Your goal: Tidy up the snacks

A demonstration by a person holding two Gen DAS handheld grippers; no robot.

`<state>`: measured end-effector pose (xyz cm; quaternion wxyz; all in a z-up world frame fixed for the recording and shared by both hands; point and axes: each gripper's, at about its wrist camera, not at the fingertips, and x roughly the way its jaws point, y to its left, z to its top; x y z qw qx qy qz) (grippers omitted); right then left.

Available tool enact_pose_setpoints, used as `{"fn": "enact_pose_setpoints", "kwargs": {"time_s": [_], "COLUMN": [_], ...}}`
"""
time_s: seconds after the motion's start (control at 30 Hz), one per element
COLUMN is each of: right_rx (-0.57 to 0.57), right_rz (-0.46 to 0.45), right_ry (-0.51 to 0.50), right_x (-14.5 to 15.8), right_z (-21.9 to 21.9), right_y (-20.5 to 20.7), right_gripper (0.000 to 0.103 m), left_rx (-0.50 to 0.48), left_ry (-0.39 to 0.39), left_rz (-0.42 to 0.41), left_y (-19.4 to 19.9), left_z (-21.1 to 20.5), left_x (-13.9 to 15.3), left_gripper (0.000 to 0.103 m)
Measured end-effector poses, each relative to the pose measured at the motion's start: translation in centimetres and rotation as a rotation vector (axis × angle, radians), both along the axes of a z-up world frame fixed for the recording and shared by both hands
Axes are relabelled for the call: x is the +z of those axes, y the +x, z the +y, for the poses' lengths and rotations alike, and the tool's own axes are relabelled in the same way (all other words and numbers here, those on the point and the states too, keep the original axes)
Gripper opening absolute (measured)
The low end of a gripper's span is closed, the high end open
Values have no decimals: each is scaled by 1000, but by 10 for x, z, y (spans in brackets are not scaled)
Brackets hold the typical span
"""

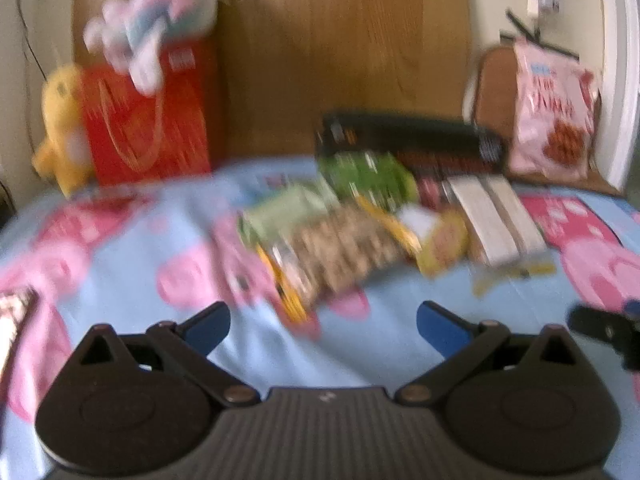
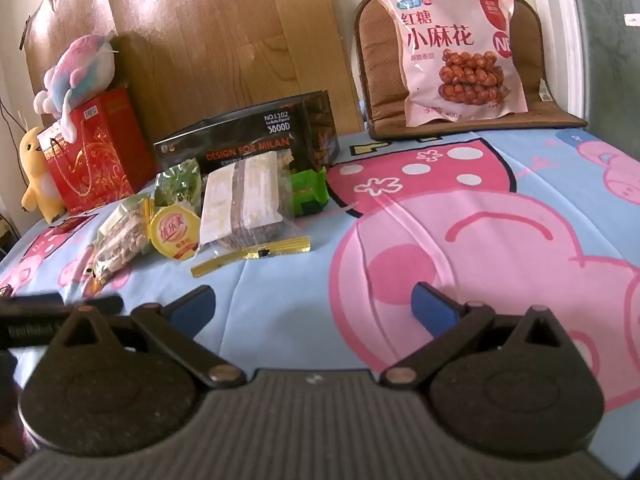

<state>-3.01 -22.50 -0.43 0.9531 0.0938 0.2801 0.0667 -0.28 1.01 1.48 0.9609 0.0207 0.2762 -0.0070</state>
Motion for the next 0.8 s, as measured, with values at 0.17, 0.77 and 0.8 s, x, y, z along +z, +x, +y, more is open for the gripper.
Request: {"fn": "enact_pose_setpoints", "kwargs": {"time_s": [0.17,0.77,0.8], "right_rx": [0,-10,-10], "right_rz": [-1,-2,-3], "right_ry": [1,1,3], "right_x": [1,1,1], "right_z": [0,0,0], "right_y": [1,2,2], "right_gripper": [103,103,103], "left_rx": [5,2,4], "left_ry": [13,-67,-66], "left_rz": [-12,-42,-41], "left_y": [7,-1,-1], "left_z": [1,10,10], "left_x": [-2,-2,-2], "left_gripper": [103,103,103]}}
